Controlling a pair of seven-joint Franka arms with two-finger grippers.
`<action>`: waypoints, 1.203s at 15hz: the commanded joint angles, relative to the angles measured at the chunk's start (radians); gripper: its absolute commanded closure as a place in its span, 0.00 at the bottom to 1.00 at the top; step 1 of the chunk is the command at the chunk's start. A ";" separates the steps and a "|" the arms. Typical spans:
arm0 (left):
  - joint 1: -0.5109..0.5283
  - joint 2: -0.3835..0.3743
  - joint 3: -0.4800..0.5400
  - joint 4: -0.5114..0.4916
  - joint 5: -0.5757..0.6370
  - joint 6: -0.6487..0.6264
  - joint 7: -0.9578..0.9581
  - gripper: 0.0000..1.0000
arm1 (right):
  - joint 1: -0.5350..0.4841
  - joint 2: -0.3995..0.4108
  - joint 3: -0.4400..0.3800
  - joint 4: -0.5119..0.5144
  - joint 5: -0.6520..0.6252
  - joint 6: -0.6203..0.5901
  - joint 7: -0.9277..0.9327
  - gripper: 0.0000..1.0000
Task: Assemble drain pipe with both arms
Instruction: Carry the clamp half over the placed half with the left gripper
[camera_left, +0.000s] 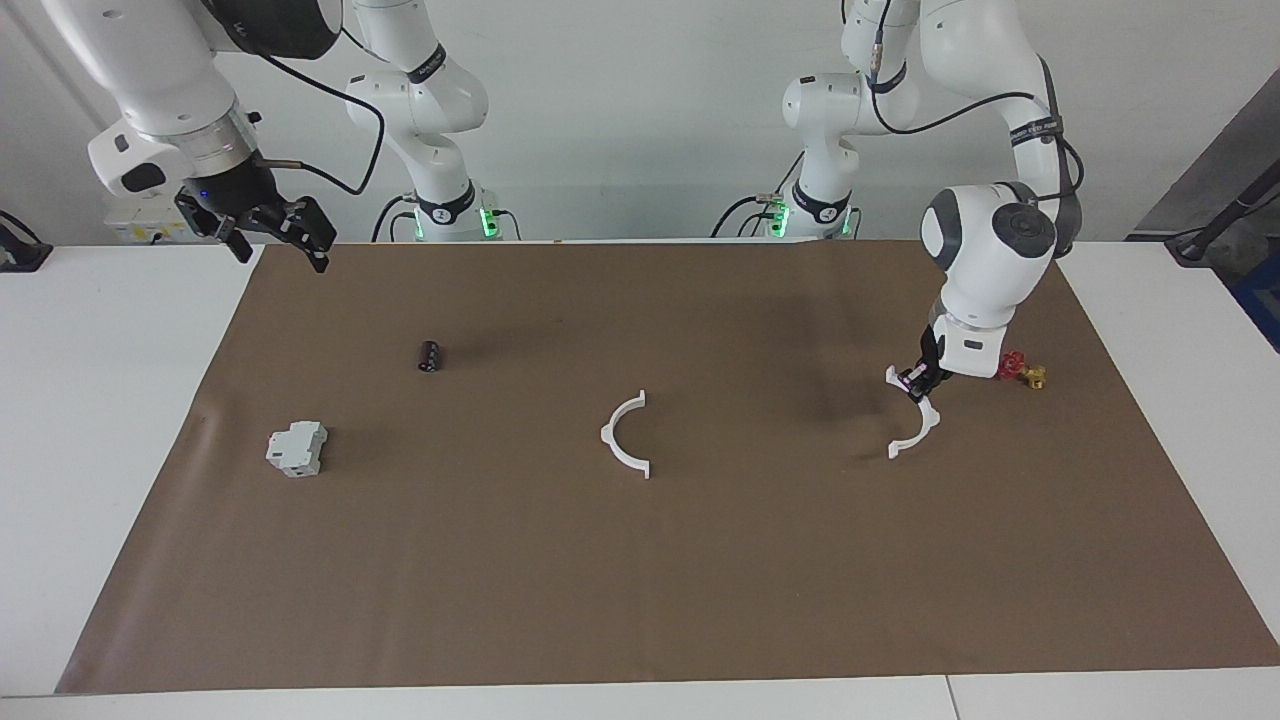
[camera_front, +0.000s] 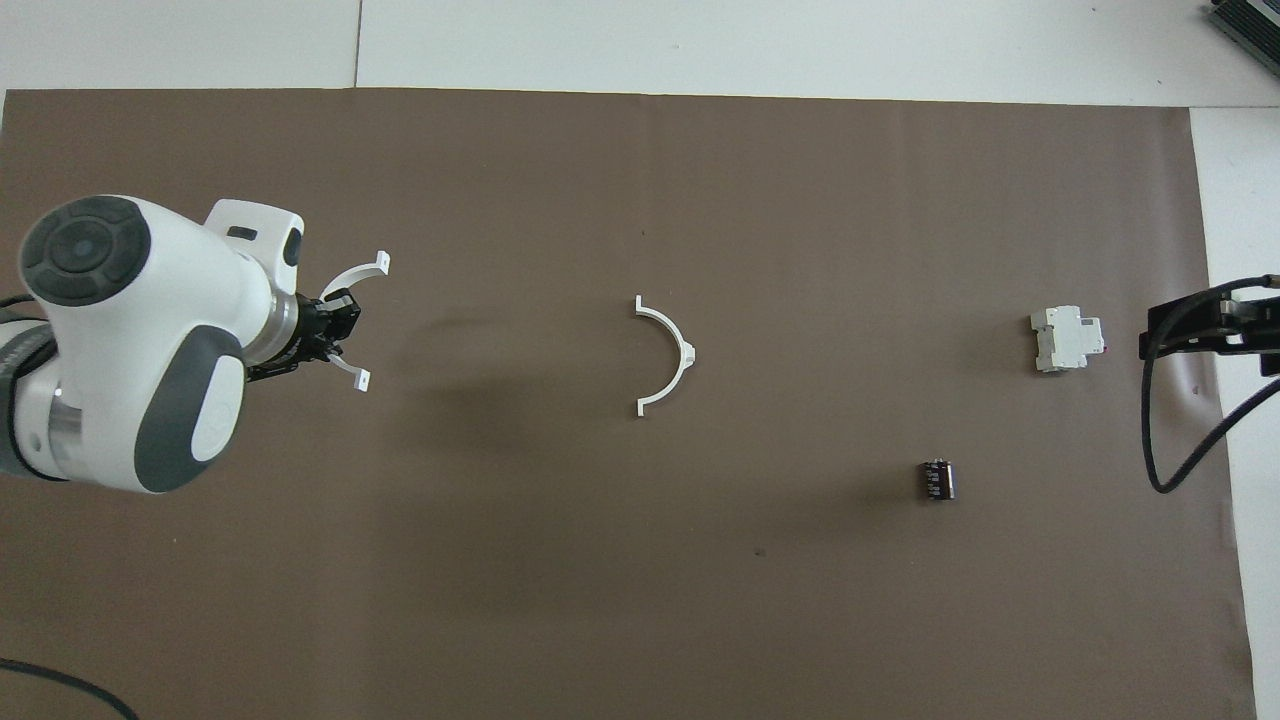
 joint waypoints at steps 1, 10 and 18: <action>-0.124 0.008 0.015 0.012 0.009 -0.011 -0.194 1.00 | -0.003 -0.011 0.004 -0.011 0.020 0.001 0.011 0.00; -0.362 0.222 0.016 0.046 0.036 0.212 -0.501 1.00 | -0.003 -0.011 0.004 -0.011 0.020 0.001 0.011 0.00; -0.403 0.300 0.016 0.116 0.042 0.229 -0.623 1.00 | -0.003 -0.011 0.004 -0.011 0.020 0.001 0.013 0.00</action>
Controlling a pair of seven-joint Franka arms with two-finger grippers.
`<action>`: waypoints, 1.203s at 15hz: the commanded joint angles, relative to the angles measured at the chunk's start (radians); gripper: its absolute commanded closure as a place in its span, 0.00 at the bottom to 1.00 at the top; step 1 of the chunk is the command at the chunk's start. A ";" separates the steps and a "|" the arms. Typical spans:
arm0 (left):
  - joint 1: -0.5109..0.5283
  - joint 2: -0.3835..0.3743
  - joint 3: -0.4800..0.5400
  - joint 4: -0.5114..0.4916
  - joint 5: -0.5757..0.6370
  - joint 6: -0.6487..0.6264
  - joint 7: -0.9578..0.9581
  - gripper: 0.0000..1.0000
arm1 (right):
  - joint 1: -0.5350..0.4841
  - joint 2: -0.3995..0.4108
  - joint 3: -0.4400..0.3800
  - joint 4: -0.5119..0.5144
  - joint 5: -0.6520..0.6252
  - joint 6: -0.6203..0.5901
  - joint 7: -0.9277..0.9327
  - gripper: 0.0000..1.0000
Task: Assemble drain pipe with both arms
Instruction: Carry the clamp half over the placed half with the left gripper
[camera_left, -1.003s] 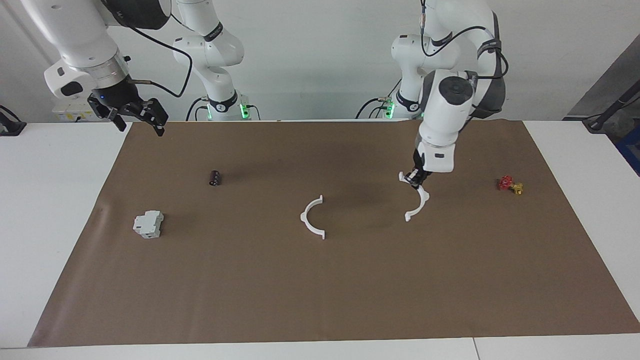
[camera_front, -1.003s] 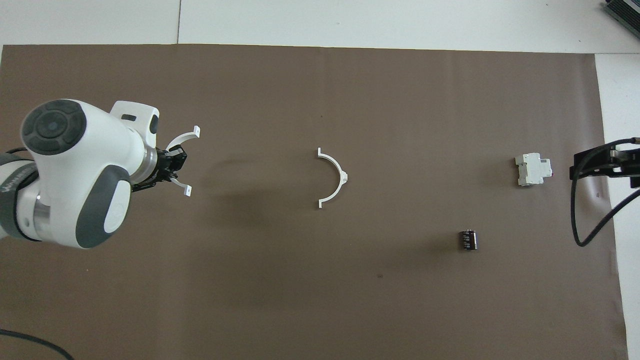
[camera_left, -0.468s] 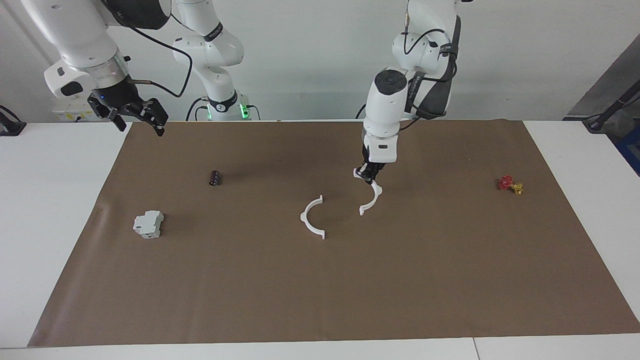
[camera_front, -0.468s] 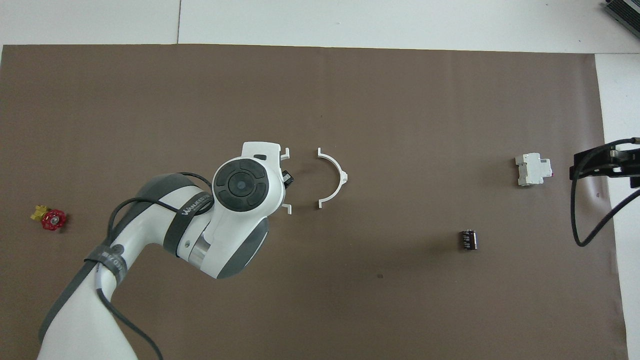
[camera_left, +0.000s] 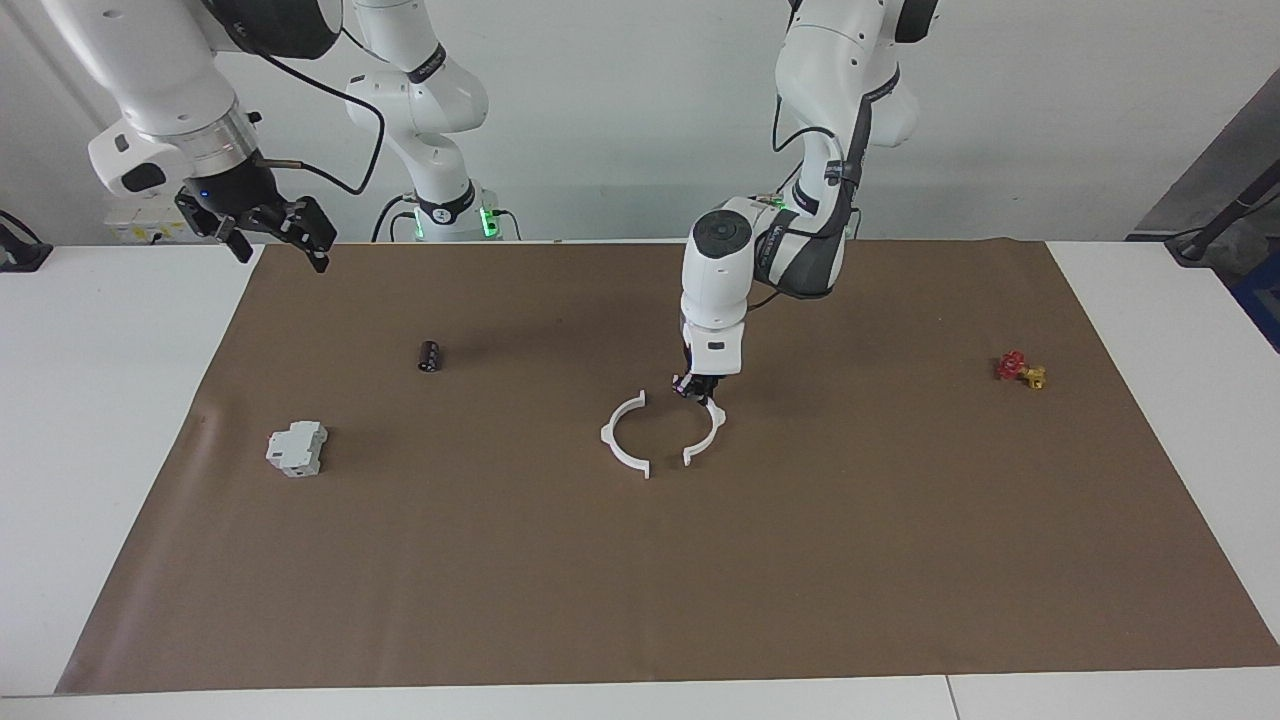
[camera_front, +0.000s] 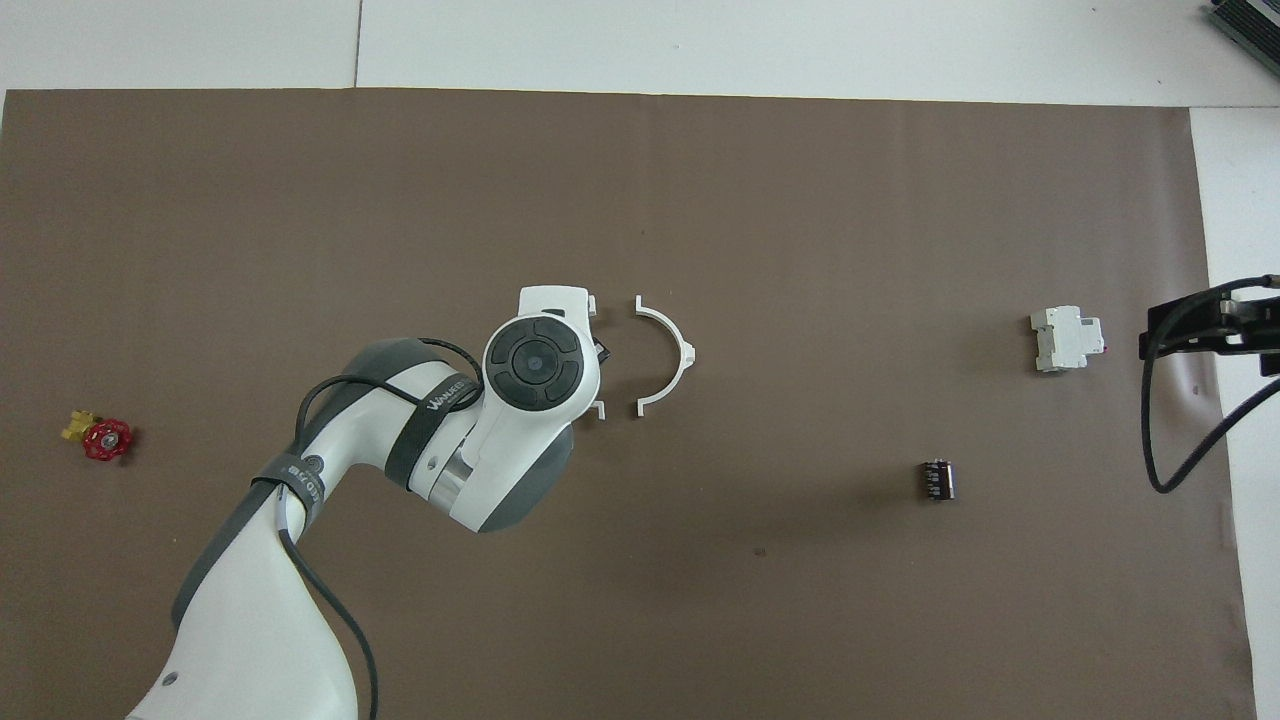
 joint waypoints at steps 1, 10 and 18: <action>-0.033 0.038 0.019 0.059 0.022 -0.008 -0.078 1.00 | -0.003 -0.011 0.004 -0.013 0.020 0.001 0.013 0.00; -0.084 0.052 0.019 0.023 0.034 0.047 -0.109 1.00 | -0.003 -0.011 0.004 -0.013 0.020 0.001 0.013 0.00; -0.080 0.056 0.021 0.021 0.037 0.076 -0.108 1.00 | -0.003 -0.011 0.004 -0.013 0.020 0.001 0.013 0.00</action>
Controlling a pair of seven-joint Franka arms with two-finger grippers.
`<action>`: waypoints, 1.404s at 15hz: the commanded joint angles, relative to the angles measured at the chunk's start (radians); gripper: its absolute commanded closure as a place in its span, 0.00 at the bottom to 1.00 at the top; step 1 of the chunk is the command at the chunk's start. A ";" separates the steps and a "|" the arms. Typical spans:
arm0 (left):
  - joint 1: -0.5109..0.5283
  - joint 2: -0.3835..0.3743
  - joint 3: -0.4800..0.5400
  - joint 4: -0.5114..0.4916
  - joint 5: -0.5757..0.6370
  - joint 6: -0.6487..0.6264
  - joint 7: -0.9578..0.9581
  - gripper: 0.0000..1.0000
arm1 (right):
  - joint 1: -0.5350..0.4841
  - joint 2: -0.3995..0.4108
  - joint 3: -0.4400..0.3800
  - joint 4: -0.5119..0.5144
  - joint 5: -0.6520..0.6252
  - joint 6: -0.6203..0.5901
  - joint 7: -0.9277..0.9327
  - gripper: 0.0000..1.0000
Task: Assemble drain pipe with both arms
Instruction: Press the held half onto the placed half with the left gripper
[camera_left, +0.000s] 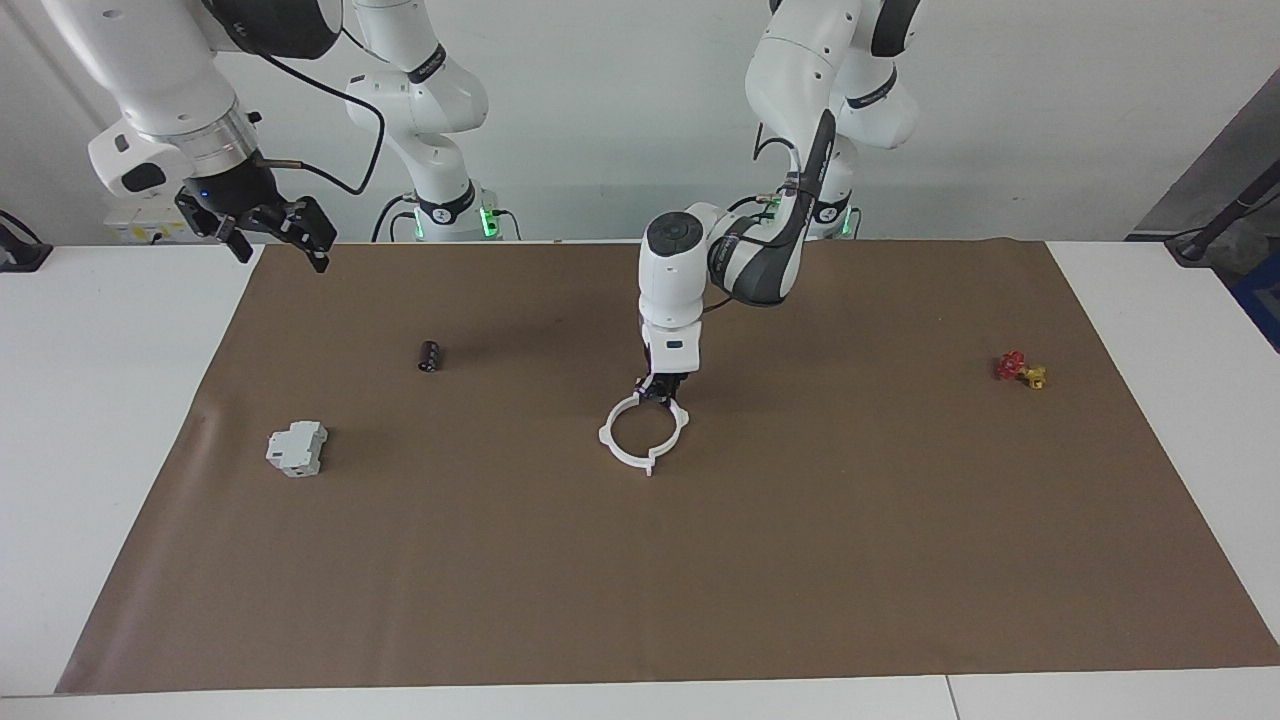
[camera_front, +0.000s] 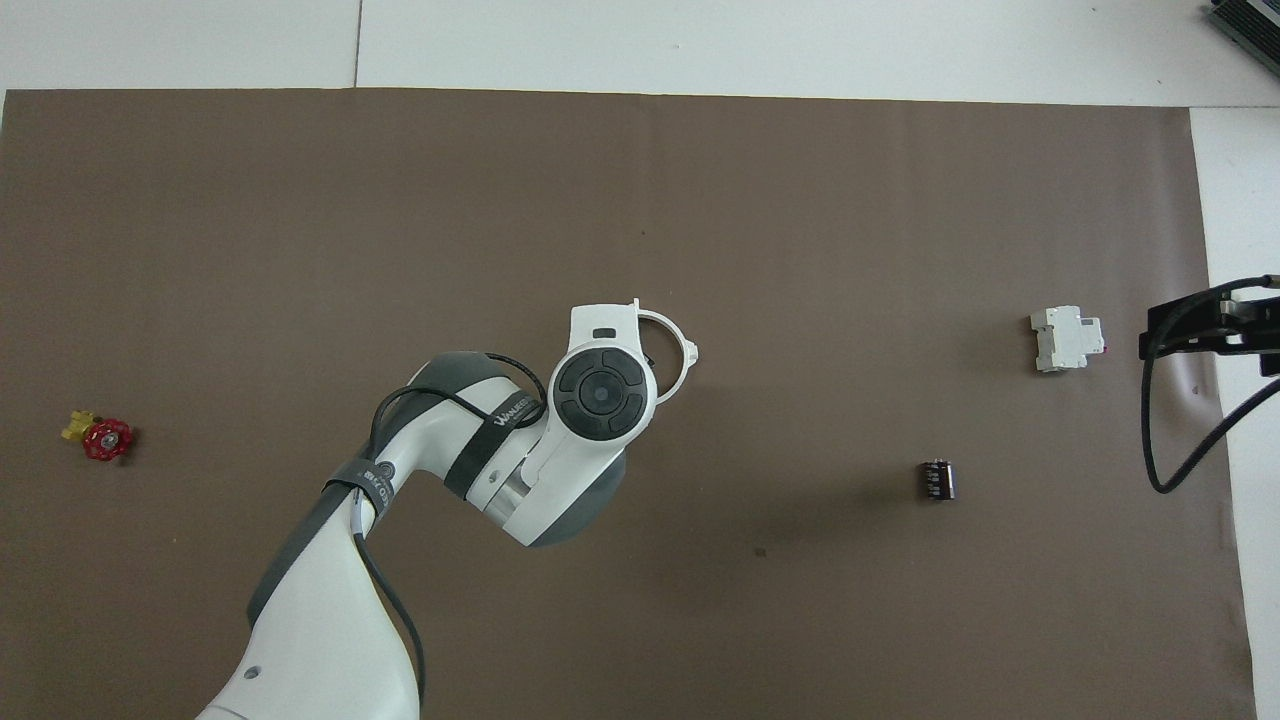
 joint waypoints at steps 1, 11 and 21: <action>-0.008 0.003 0.016 -0.008 0.037 0.023 -0.021 1.00 | -0.003 -0.011 0.004 -0.013 0.020 0.001 0.013 0.00; -0.002 0.004 0.016 -0.009 0.047 0.029 -0.023 1.00 | -0.003 -0.011 0.004 -0.013 0.020 0.001 0.013 0.00; -0.016 0.003 0.016 -0.020 0.047 0.026 -0.075 1.00 | -0.003 -0.011 0.004 -0.013 0.020 0.001 0.014 0.00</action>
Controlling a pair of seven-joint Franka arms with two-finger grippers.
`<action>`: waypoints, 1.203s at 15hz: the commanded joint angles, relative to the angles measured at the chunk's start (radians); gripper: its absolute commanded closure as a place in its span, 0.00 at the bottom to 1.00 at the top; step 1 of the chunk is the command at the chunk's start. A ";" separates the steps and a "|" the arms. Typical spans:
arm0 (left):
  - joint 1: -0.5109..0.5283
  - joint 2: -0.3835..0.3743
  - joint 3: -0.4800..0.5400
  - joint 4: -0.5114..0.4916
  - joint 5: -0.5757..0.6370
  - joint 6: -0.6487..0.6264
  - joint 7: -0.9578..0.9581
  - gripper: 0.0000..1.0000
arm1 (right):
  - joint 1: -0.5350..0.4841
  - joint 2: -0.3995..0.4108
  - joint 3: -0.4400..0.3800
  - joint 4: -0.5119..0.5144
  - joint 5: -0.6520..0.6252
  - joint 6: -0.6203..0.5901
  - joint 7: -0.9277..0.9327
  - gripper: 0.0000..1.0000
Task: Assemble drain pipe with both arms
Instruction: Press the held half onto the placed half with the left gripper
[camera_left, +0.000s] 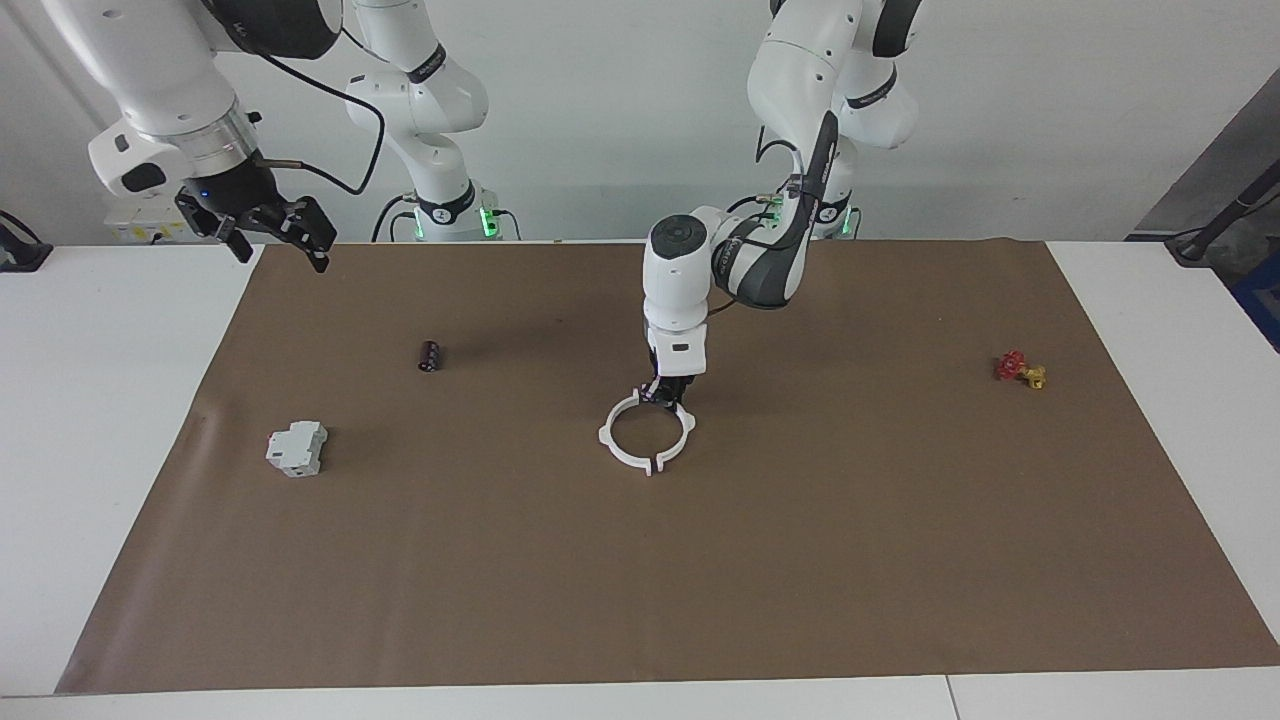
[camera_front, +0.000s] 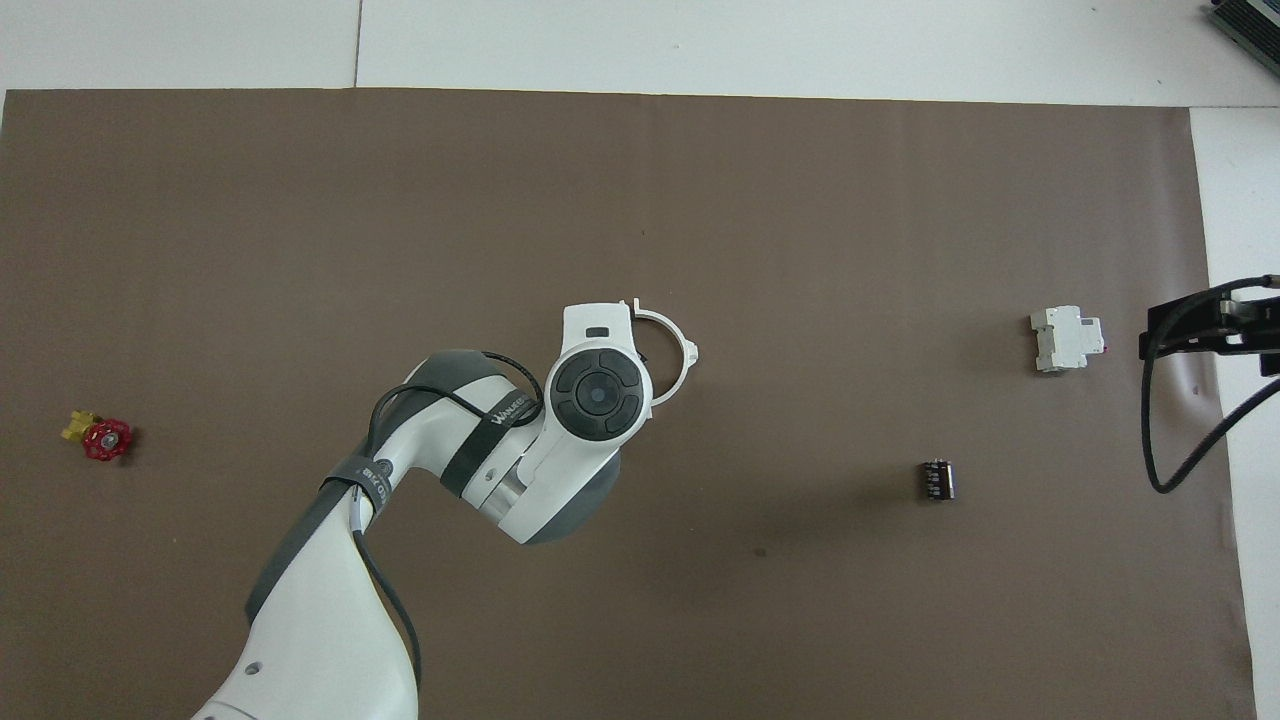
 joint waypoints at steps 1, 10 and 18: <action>-0.017 0.000 0.008 -0.011 0.020 0.021 -0.044 1.00 | -0.003 -0.011 0.004 -0.013 0.020 0.001 0.013 0.00; -0.017 0.001 0.008 -0.008 0.021 0.022 -0.059 1.00 | -0.003 -0.011 0.004 -0.013 0.020 0.001 0.016 0.00; -0.040 0.070 0.012 0.041 0.043 -0.008 -0.059 1.00 | -0.002 -0.011 0.004 -0.014 0.020 0.001 0.019 0.00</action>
